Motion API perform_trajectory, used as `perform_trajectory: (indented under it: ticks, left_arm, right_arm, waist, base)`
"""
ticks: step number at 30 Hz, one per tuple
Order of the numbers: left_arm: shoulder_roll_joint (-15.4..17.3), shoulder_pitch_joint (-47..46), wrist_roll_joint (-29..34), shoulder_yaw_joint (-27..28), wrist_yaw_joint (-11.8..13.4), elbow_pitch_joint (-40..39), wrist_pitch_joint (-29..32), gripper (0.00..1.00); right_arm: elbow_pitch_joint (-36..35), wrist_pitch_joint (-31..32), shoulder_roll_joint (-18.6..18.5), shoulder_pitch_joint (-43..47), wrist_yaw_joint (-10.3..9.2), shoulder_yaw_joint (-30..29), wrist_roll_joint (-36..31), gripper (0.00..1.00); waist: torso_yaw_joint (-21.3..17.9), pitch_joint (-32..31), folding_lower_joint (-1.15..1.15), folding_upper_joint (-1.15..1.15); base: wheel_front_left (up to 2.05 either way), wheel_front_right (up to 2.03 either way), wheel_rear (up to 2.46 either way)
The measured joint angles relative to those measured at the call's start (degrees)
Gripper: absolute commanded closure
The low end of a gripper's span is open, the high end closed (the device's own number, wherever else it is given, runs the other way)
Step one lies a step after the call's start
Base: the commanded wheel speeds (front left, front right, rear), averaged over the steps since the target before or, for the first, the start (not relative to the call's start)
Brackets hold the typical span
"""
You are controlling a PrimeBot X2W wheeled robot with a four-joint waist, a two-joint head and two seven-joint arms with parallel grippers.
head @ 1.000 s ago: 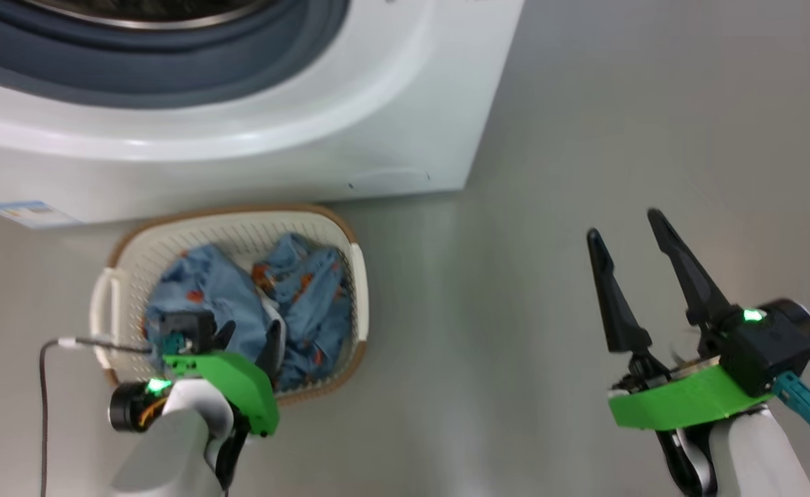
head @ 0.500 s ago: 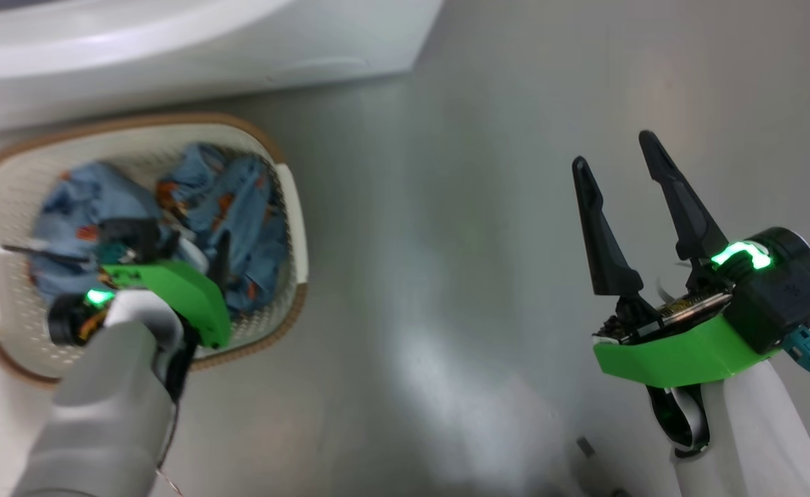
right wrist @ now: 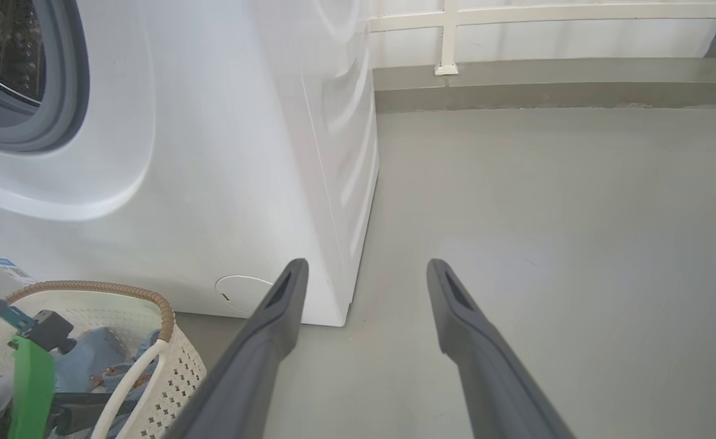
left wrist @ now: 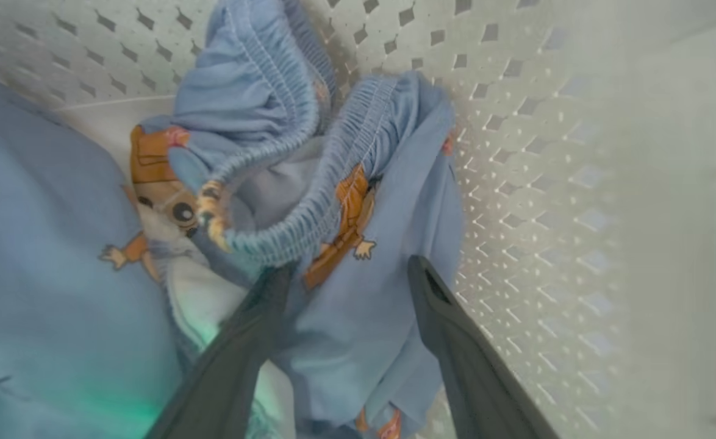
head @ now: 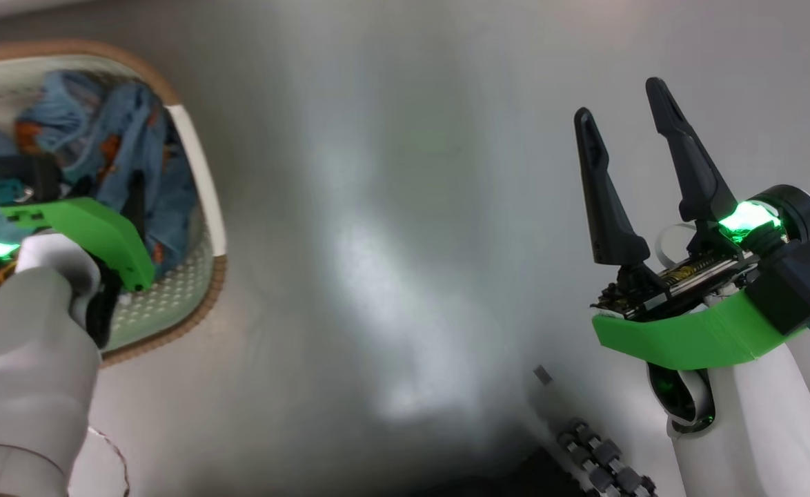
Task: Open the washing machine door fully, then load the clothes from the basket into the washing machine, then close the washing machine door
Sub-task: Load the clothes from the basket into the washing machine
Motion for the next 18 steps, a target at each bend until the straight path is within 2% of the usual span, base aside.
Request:
perform_trajectory:
  ticks: [10,11,12,13,14,18]
  left_arm:
    - [2.1,-2.6,-2.8,1.3,0.3,1.7,2.9,0.00]
    - [2.1,-2.7,-3.1,1.4,0.3,1.8,3.2,0.09]
    - [2.2,-2.7,-3.1,1.3,0.6,1.9,3.5,0.09]
    - [2.2,-2.7,-3.1,1.3,0.6,2.0,3.6,0.64]
    - [2.2,-2.7,-3.1,1.3,0.6,2.1,4.0,1.00]
    - [2.3,-2.7,-3.1,1.2,0.7,2.3,4.5,1.00]
  right_arm:
    - [-1.0,0.0,0.0,0.0,0.00,0.2,0.3,0.00]
    - [-1.0,0.0,0.0,0.0,0.00,0.2,0.3,0.00]
    - [-1.0,0.0,0.0,0.0,0.00,0.2,0.4,0.00]
    - [-1.0,0.0,0.0,0.0,0.00,0.2,0.5,0.00]
    - [-1.0,0.0,0.0,0.0,0.00,0.2,0.5,0.00]
    - [-1.0,0.0,0.0,0.0,0.00,0.2,0.5,0.00]
  waist:
    - [-3.3,4.3,0.00,0.00]
    - [-3.4,4.5,0.00,0.00]
    - [-3.5,4.7,0.00,0.00]
    - [-3.6,4.7,0.00,0.00]
    - [-3.6,4.7,0.00,0.00]
    - [-3.3,4.4,0.00,0.00]
  base:
    - [0.00,0.00,0.00]
    - [0.00,0.00,0.00]
    - [0.00,0.00,0.00]
    - [0.00,0.00,0.00]
    - [0.00,0.00,0.00]
    - [0.00,0.00,0.00]
